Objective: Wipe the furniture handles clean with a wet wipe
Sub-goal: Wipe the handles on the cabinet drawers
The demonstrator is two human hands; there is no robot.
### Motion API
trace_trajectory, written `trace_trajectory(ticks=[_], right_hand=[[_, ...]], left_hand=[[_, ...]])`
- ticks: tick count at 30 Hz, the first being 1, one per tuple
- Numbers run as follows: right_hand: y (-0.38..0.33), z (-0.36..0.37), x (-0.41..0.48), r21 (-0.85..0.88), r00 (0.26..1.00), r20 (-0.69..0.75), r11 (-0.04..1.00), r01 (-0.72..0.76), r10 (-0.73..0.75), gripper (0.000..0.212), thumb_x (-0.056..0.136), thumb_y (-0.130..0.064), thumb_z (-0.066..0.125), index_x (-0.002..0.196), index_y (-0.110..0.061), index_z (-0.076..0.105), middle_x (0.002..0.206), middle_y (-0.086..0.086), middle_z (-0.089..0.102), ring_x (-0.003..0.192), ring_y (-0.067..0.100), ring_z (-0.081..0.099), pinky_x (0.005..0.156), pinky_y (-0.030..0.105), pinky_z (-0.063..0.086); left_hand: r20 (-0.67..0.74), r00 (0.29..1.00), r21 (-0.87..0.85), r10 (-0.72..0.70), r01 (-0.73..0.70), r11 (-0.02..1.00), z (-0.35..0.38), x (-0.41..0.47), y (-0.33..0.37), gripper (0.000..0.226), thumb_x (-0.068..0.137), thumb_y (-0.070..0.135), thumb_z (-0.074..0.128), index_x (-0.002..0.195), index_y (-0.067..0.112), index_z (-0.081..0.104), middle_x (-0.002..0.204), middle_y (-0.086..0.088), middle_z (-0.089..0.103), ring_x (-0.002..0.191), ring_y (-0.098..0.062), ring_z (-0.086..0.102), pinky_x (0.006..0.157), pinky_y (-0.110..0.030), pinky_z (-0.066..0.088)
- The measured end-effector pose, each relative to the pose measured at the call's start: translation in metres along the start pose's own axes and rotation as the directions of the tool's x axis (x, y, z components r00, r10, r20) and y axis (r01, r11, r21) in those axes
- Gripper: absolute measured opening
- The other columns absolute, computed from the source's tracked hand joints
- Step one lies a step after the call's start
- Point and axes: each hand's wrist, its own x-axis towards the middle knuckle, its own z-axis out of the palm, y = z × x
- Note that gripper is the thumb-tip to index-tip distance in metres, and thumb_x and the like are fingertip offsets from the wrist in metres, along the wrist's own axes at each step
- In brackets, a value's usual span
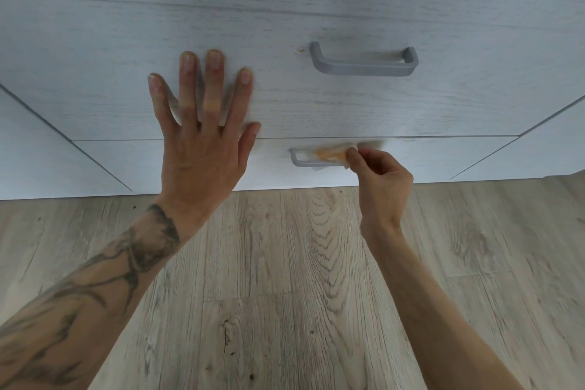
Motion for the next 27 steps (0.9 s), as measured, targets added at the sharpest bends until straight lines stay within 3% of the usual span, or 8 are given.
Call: trace_trajectory(ticks=[3,11,16,20,23,27], right_hand=[[0.007,-0.003,-0.012,0.001,1.000,-0.016,1.000,0.018,-0.018,0.003,0.091,-0.021,0.085,0.091,-0.023,0.082,0.082,-0.007,0.081,0.083,0.005,0.078,0.076,0.013,0.057],[-0.001,-0.001,-0.009,-0.026,0.999,-0.012,0.999,0.047,-0.047,0.007,0.092,-0.018,0.084,0.091,-0.025,0.081,0.081,-0.008,0.081,0.081,0.004,0.077,0.076,0.014,0.057],[0.005,-0.013,-0.029,-0.083,0.993,0.069,0.992,0.098,-0.092,0.005,0.091,-0.025,0.086,0.091,-0.024,0.081,0.080,-0.007,0.081,0.078,0.007,0.078,0.071,0.011,0.056],[-0.002,-0.016,-0.008,-0.039,0.989,-0.111,0.995,0.089,-0.093,0.009,0.093,-0.018,0.083,0.092,-0.027,0.079,0.084,-0.008,0.081,0.085,0.007,0.078,0.084,0.023,0.063],[0.000,-0.011,0.001,-0.051,0.996,-0.079,0.998,0.028,-0.032,0.013,0.095,-0.013,0.079,0.096,-0.026,0.079,0.089,-0.006,0.081,0.091,0.010,0.078,0.092,0.032,0.064],[0.010,-0.003,-0.012,0.004,0.999,-0.034,1.000,0.000,0.000,0.014,0.096,-0.011,0.078,0.100,-0.024,0.081,0.089,-0.005,0.083,0.090,0.011,0.080,0.085,0.024,0.062]], left_hand=[[0.000,1.000,0.005,0.001,-0.001,1.000,0.000,-0.001,0.000,0.085,0.115,0.049,0.047,0.170,0.014,-0.008,0.169,-0.022,0.001,0.157,-0.044,-0.002,0.126,-0.068,-0.005],[0.006,1.000,-0.017,-0.007,0.007,1.000,-0.001,0.001,0.000,0.085,0.115,0.048,0.047,0.170,0.015,-0.008,0.168,-0.023,0.005,0.157,-0.044,-0.001,0.125,-0.071,0.001],[0.001,1.000,-0.004,0.003,-0.003,1.000,-0.002,0.000,0.000,0.085,0.115,0.048,0.047,0.170,0.014,-0.008,0.169,-0.020,-0.003,0.156,-0.045,-0.002,0.126,-0.068,-0.005],[0.006,1.000,-0.005,0.002,-0.002,1.000,-0.002,0.000,0.000,0.084,0.115,0.048,0.047,0.170,0.014,-0.007,0.169,-0.021,0.001,0.156,-0.045,-0.001,0.126,-0.070,-0.002],[0.011,1.000,-0.019,0.000,0.000,1.000,-0.004,0.000,0.000,0.084,0.115,0.048,0.047,0.170,0.013,-0.007,0.168,-0.022,0.004,0.156,-0.045,0.000,0.125,-0.071,0.001],[0.019,1.000,-0.012,-0.003,0.003,1.000,-0.003,0.000,0.000,0.084,0.115,0.048,0.046,0.170,0.014,-0.008,0.168,-0.022,0.002,0.156,-0.045,-0.001,0.125,-0.071,0.002]])
